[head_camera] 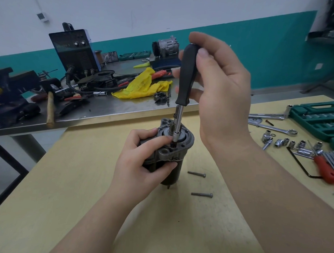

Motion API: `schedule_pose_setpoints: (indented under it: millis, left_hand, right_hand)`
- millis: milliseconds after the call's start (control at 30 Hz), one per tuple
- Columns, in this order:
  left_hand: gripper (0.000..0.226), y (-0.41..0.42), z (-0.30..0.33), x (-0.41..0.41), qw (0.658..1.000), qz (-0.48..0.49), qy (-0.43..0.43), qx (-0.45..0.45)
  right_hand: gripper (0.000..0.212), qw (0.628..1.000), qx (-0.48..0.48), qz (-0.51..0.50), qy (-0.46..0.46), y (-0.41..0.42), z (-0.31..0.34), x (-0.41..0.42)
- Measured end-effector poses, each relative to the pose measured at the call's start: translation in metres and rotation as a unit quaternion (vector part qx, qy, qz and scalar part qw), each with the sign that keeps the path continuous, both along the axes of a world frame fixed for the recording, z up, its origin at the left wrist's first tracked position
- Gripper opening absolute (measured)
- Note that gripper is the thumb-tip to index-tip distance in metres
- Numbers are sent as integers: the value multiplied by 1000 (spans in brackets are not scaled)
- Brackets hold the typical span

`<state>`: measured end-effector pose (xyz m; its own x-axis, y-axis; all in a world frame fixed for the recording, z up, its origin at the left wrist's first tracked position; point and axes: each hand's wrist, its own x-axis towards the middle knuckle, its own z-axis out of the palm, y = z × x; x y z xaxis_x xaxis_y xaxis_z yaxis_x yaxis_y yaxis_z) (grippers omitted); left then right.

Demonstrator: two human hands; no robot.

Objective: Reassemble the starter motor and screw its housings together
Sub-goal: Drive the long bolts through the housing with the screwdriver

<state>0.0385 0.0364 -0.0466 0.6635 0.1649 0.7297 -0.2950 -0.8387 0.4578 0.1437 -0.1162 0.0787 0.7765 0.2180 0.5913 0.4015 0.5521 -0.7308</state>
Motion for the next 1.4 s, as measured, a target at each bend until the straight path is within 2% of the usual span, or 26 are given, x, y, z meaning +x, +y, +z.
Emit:
schedule_pose_setpoints:
  millis: [233, 333, 433, 667, 833, 933, 1100, 1200, 1300, 1400]
  left_hand:
    - [57, 0, 0, 0, 1000, 0, 2, 0]
    - [57, 0, 0, 0, 1000, -2, 3, 1]
    - [56, 0, 0, 0, 1000, -3, 3, 0]
    - [56, -2, 1, -1, 1000, 1, 4, -5]
    - [55, -2, 1, -1, 1000, 0, 4, -5]
    - [56, -1, 0, 0, 1000, -4, 1, -6]
    - [56, 0, -1, 1, 1000, -2, -1, -2]
    - [56, 0, -1, 1, 1000, -3, -4, -1]
    - [56, 0, 0, 1, 1000, -2, -7, 3]
    - [57, 0, 0, 1, 1000, -2, -7, 2]
  right_hand:
    - [22, 997, -27, -57, -34, 2, 3, 0]
    - [18, 1000, -13, -24, -10, 2, 1, 0]
    - [26, 1000, -3, 7, 12, 1, 0, 0]
    - [25, 998, -28, -38, -32, 4, 2, -1]
    - [26, 1000, 0, 6, 10, 3, -1, 0]
    - [27, 1000, -11, 15, 3, 2, -1, 0]
    - [28, 997, -33, -47, -42, 4, 0, -1]
    - [24, 999, -17, -24, -24, 5, -1, -1]
    - [29, 1000, -3, 4, 12, 5, -2, -1]
    - [30, 1000, -12, 2, -1, 3, -2, -2]
